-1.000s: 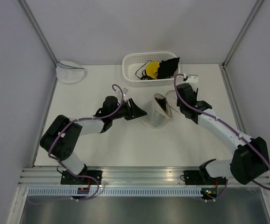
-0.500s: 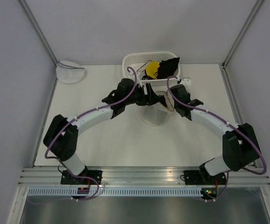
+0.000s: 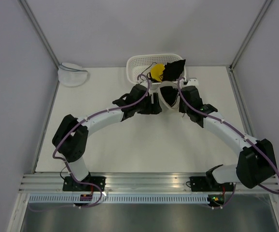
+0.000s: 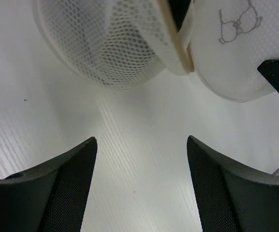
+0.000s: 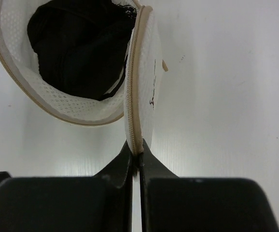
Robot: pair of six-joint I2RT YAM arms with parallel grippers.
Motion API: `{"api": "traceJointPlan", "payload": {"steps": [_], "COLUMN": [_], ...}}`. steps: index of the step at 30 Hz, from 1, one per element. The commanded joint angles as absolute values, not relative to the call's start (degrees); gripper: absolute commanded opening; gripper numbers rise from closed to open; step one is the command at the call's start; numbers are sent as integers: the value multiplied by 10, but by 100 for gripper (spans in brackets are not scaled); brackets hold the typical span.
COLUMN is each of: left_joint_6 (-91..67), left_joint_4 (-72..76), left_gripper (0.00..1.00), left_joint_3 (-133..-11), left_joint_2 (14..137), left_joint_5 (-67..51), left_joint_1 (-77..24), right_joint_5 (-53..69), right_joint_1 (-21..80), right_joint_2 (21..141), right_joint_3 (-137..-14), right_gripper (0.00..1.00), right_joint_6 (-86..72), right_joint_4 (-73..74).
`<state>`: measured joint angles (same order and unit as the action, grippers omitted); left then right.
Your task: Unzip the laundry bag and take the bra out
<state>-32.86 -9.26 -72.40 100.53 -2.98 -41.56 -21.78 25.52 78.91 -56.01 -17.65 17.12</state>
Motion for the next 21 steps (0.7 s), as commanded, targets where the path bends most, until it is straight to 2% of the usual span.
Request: {"api": "traceJointPlan", "payload": {"steps": [1,5,12,17,18,21], "left_joint_6": [-299,-283,-243,-219,-216,-208], "left_joint_4": [-64,-60,-69,-86,-87,-89], "left_gripper": [80,80,84,86,85,67], "left_joint_3": [-749,-769,-803,-830,-832,-838], "left_joint_2": [976,994,1034,1077,1084,1097], "left_joint_5": [-11,4,167,216,221,228], "left_joint_1": [-425,-425,-425,-424,-424,-424], "right_joint_5": [-142,-105,-74,-44,-40,-47], "right_joint_1": [254,254,254,254,254,254], "right_joint_2": [751,734,730,714,708,695], "right_joint_3": [-555,-555,-562,-555,-555,-557], "right_gripper": [0,0,0,0,1,0], "right_joint_6": [-156,-146,-131,-128,-129,-134], "right_joint_4": [161,176,203,203,206,215]}}
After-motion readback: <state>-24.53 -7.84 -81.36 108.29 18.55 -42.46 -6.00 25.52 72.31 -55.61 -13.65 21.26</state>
